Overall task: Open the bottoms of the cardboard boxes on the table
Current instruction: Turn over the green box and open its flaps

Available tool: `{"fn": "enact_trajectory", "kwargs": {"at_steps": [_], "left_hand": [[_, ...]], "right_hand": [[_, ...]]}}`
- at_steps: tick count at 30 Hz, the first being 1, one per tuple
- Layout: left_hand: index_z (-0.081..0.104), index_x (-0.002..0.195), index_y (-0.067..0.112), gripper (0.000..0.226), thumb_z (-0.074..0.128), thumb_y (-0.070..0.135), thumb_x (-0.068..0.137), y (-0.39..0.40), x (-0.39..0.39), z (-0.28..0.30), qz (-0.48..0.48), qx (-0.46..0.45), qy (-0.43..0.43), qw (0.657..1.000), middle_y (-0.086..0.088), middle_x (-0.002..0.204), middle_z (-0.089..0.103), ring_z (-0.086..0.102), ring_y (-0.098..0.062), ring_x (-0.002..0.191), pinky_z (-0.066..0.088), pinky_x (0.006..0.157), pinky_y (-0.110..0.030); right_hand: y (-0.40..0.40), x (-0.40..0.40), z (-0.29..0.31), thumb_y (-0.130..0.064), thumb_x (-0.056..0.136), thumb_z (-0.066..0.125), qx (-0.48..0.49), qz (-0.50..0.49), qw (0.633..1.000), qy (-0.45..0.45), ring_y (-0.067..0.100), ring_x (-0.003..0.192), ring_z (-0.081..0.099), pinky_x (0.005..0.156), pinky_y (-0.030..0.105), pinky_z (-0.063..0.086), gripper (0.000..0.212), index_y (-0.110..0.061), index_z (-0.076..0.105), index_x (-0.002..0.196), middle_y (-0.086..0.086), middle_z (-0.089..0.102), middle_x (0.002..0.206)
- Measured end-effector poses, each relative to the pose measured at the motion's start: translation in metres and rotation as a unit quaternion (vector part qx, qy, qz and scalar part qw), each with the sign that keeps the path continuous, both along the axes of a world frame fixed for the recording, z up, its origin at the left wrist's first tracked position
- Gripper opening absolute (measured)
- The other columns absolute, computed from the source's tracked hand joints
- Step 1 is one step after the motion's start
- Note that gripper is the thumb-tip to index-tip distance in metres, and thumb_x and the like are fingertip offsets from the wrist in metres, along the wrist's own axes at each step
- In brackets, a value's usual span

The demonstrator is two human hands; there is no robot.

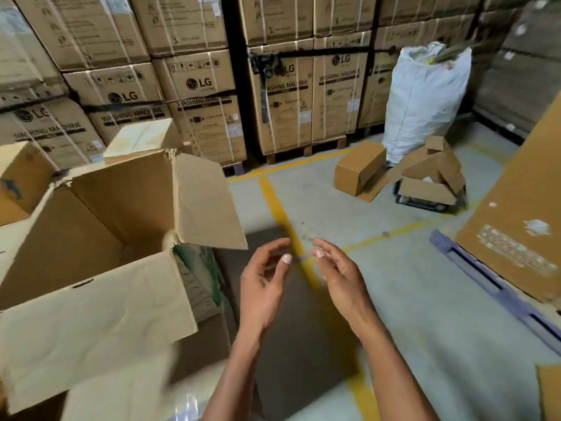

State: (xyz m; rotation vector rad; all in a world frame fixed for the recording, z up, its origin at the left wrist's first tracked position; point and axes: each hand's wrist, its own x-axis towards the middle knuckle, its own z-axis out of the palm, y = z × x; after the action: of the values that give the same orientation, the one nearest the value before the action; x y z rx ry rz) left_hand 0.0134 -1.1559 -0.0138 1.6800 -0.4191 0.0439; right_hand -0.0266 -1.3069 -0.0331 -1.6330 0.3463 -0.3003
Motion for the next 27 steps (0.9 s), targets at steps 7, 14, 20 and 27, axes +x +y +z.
{"fn": "enact_trajectory", "kwargs": {"at_steps": [7, 14, 20, 27], "left_hand": [[0.065, 0.123, 0.033, 0.031, 0.065, 0.018, 0.096, -0.075, 0.028, -0.032, -0.006, 0.029, 0.076, 0.997, 0.022, 0.124, 0.065, 0.064, -0.002, 0.109, 0.05, 0.094, -0.026], [0.064, 0.124, 0.037, 0.03, 0.065, 0.033, 0.094, -0.122, 0.119, -0.072, 0.057, 0.012, 0.129, 0.99, 0.021, 0.126, 0.064, 0.062, -0.001, 0.111, 0.05, 0.097, -0.029], [0.063, 0.125, 0.037, 0.037, 0.063, 0.039, 0.088, -0.17, 0.251, -0.08, 0.102, -0.022, 0.133, 0.986, 0.02, 0.123, 0.066, 0.062, 0.0, 0.112, 0.05, 0.097, -0.03], [0.063, 0.126, 0.035, 0.031, 0.066, 0.031, 0.096, -0.186, 0.388, -0.046, 0.18, -0.04, 0.115, 0.976, 0.016, 0.124, 0.067, 0.064, 0.0, 0.109, 0.049, 0.091, -0.019]], "right_hand": [[-0.088, 0.033, -0.02, -0.031, 0.102, 0.055, 0.019, 0.002, 0.998, 0.063, 0.001, 0.121, 0.058, 0.109, 0.042, 0.046, 0.034, -0.032, 0.06, 0.135, -0.02, 0.062, 0.13], [-0.139, 0.132, -0.047, -0.044, 0.101, 0.052, -0.035, 0.074, 0.992, 0.094, -0.003, 0.121, 0.055, 0.107, 0.039, 0.048, 0.033, -0.044, 0.058, 0.134, -0.031, 0.057, 0.127], [-0.195, 0.268, -0.052, -0.048, 0.1, 0.052, -0.075, 0.126, 0.984, 0.105, -0.001, 0.123, 0.055, 0.106, 0.042, 0.048, 0.033, -0.046, 0.058, 0.132, -0.022, 0.059, 0.134], [-0.219, 0.437, -0.033, -0.04, 0.098, 0.06, -0.061, 0.166, 0.98, 0.088, 0.003, 0.115, 0.061, 0.103, 0.046, 0.049, 0.028, -0.042, 0.062, 0.127, -0.024, 0.063, 0.123]]}}
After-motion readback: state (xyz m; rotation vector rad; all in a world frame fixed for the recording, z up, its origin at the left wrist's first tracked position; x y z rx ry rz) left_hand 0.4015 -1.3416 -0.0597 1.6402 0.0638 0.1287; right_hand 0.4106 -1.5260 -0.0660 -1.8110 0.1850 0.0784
